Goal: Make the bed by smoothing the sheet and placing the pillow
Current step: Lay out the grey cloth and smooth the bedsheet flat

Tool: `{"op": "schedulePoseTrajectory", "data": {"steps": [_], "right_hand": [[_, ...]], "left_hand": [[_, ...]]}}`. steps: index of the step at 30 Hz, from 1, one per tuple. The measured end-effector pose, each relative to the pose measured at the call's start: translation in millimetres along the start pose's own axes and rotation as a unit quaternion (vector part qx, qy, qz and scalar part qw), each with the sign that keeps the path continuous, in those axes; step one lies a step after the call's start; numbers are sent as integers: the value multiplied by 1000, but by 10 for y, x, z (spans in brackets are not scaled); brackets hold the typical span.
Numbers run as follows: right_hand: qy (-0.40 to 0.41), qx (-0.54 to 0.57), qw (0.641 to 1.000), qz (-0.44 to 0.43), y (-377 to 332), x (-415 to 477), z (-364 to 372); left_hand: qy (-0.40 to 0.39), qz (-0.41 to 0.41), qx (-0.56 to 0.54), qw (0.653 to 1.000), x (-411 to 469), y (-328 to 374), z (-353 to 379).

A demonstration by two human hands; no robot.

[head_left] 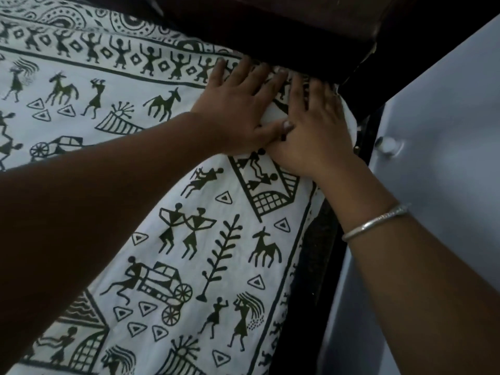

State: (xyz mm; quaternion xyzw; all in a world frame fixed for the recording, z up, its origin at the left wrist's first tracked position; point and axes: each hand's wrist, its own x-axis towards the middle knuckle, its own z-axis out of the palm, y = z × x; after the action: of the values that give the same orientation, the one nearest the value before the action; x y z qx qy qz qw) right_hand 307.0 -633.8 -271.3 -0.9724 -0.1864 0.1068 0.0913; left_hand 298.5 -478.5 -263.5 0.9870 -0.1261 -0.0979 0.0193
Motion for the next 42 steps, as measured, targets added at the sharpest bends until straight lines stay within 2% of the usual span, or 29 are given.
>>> {"op": "schedulePoseTrajectory", "data": {"steps": [5, 10, 15, 18, 21, 23, 25, 27, 29, 33, 37, 38, 40, 42], "right_hand": [[23, 33, 999, 16, -45, -2, -13], [156, 3, 988, -11, -12, -204, 56], [85, 112, 990, -8, 72, -208, 110], [85, 144, 986, 6, 46, -201, 99], [82, 77, 993, 41, -76, -191, -23], [84, 4, 995, 47, -181, -196, -128], [91, -42, 995, 4, -349, -235, -176], [61, -32, 996, -54, -507, -244, -118], [14, -11, 997, -72, -550, -196, -38], [8, 5, 1000, -5, -372, -57, -21], [-12, -2, 998, 54, -395, -9, -78], [-27, -19, 997, 66, -442, 0, -116], [-45, -69, 993, 80, -573, 6, -207], [11, -114, 993, 26, -722, -9, -266]], "left_hand": [[-27, 9, 25, 999, 90, -36, -78], [61, 55, 63, 995, -57, 40, -116], [-29, 31, 40, 998, 86, 187, -80], [-56, 19, 61, 996, 209, 170, -149], [-56, 51, 71, 995, 147, 189, -295], [13, 76, 70, 995, -13, 151, -363], [62, 42, 72, 995, -195, 53, -388], [7, -44, 57, 997, -311, -96, -305], [-72, -72, 34, 994, -312, -210, -185], [-55, -54, -24, 997, -82, -263, -131], [-76, -44, 0, 996, 42, -250, -252], [-58, -35, 0, 998, 1, -269, -301], [32, -7, 19, 999, -153, -361, -352], [109, -19, 55, 992, -322, -493, -301]]}}
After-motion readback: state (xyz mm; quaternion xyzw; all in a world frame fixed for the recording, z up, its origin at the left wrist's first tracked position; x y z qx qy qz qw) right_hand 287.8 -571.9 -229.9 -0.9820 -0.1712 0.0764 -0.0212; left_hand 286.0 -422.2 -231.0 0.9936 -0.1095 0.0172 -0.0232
